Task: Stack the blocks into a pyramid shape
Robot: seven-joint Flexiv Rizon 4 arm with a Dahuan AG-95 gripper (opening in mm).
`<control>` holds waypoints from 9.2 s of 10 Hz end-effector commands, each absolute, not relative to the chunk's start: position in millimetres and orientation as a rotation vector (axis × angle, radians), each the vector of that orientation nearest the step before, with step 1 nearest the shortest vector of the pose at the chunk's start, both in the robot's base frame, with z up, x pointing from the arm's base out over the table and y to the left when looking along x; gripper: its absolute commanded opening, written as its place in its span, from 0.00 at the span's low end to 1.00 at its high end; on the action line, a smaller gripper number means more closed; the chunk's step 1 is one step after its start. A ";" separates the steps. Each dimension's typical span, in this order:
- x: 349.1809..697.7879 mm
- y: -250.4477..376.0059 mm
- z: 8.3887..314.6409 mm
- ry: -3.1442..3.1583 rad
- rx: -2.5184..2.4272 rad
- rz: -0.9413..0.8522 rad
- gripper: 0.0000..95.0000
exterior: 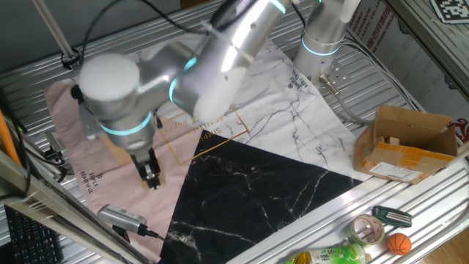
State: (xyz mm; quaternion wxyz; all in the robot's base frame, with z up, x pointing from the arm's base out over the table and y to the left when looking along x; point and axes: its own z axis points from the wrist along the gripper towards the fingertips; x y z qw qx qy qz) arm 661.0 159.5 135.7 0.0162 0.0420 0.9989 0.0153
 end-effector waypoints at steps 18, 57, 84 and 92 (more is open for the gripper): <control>646.6 123.9 154.9 3.080 0.084 0.046 0.00; 701.4 67.4 163.2 3.081 -0.111 -0.036 0.00; 701.4 67.4 163.2 3.048 -0.151 -0.108 0.00; 703.4 68.3 163.6 3.038 -0.136 -0.104 0.00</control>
